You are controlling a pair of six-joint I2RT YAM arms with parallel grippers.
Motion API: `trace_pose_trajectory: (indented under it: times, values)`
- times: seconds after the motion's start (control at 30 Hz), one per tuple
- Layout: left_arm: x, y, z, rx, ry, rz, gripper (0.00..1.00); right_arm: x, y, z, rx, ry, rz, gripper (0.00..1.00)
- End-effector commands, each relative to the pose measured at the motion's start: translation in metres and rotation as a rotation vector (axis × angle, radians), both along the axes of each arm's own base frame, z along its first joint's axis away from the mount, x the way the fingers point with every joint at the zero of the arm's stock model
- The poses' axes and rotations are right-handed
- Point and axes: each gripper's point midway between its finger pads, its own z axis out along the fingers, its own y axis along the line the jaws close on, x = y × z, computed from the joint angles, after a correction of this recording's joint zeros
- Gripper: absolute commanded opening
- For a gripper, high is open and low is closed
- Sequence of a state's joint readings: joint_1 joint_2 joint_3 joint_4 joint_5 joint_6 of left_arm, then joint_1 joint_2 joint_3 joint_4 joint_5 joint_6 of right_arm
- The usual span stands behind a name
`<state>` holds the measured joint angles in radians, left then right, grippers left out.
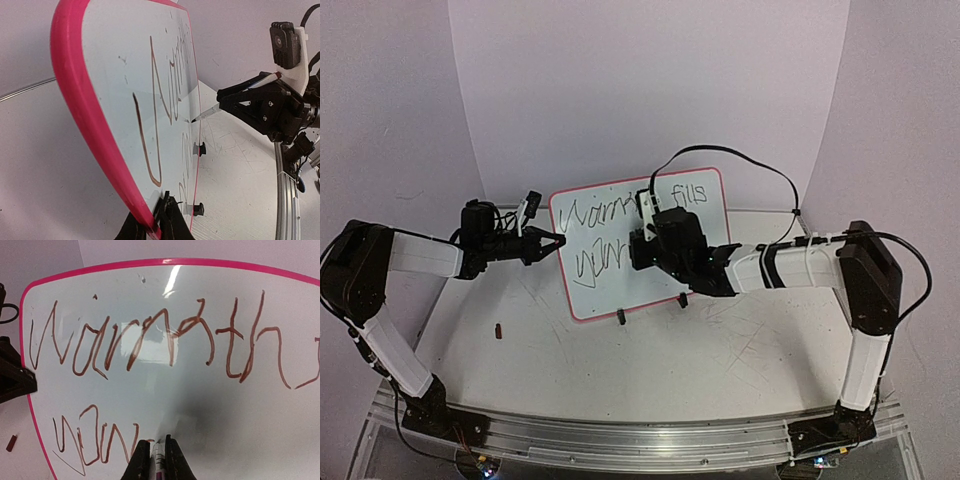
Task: Write a sentence on the whiteboard
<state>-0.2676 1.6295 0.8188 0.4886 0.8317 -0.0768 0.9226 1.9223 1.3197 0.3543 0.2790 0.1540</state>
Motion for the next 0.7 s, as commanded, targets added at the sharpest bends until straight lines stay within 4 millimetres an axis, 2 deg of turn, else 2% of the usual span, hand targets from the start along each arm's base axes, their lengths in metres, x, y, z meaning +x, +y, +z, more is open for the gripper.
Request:
trace_pose_trajectory:
  times: [0.0,0.07,0.17,0.3,0.37,0.67]
  values:
    - [0.02,0.014,-0.027,0.15,-0.059,0.108,0.0,-0.022,-0.03,0.069,0.149,-0.106,0.027,0.0]
    - [0.021,0.013,-0.028,0.152,-0.058,0.108,0.0,-0.035,-0.031,0.077,0.158,-0.12,0.089,0.0]
    - [0.022,0.015,-0.029,0.157,-0.058,0.118,0.0,-0.044,-0.025,0.068,0.155,-0.095,0.155,0.0]
    - [0.02,0.016,-0.026,0.159,-0.066,0.123,0.0,-0.036,-0.023,0.047,0.08,-0.053,0.132,0.0]
    - [0.02,0.016,-0.027,0.156,-0.063,0.119,0.0,-0.03,-0.028,0.044,0.061,-0.054,0.089,0.0]
    - [0.021,0.016,-0.029,0.158,-0.058,0.122,0.0,-0.021,-0.025,0.035,-0.005,-0.041,0.081,0.0]
